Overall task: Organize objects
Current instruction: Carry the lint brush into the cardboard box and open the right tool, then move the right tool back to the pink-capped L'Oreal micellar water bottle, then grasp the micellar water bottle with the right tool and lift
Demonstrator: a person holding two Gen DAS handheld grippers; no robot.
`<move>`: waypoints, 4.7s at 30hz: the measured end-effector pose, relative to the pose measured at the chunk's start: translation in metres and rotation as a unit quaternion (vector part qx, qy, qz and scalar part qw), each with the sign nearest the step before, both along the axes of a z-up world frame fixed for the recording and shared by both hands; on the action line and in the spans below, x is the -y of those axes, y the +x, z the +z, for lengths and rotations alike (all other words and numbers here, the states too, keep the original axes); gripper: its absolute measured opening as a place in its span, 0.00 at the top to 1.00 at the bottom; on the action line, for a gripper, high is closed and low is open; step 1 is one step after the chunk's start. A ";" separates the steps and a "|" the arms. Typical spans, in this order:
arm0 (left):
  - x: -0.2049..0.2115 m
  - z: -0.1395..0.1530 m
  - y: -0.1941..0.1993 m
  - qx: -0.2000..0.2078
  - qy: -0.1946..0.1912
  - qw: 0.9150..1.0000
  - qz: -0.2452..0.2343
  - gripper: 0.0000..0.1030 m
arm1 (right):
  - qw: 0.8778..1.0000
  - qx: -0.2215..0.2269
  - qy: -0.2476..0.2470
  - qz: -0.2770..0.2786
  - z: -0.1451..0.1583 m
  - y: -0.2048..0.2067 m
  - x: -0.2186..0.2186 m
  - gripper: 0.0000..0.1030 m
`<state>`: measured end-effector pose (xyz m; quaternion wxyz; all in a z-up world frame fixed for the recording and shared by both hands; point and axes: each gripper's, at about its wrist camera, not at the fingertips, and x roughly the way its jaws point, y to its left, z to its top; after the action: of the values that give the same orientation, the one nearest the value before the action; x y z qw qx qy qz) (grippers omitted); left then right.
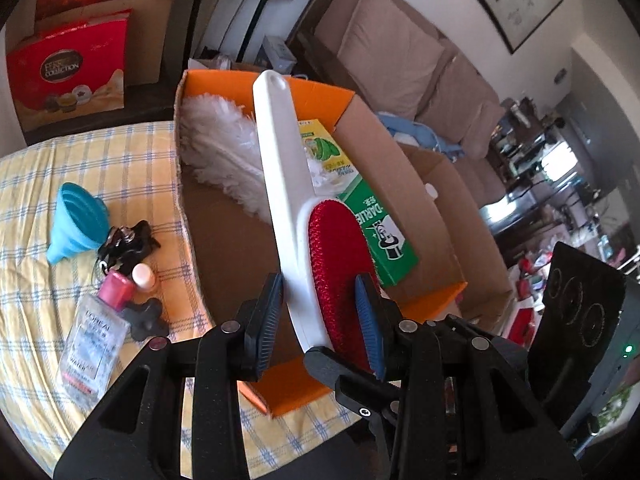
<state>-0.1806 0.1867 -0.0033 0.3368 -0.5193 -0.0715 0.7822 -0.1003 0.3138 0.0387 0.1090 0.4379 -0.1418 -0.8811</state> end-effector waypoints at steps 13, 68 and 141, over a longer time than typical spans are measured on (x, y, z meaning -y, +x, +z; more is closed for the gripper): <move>-0.008 -0.019 -0.017 -0.003 -0.061 0.998 -0.005 0.66 | 0.997 0.057 0.042 0.023 -0.024 -0.028 0.008 0.44; 0.120 0.016 0.016 -0.068 -0.030 0.993 0.093 0.27 | 0.975 0.214 0.030 0.050 -0.063 -0.080 -0.043 0.77; 0.193 -0.099 0.047 -0.019 -0.070 0.987 0.142 0.55 | 0.992 0.039 0.027 0.120 -0.038 -0.032 0.159 0.41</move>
<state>-0.1332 -0.0063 -0.1027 0.1866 -0.5111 -0.0829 0.8349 -0.1322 0.1545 0.0009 0.1967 0.4889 -0.0688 -0.8471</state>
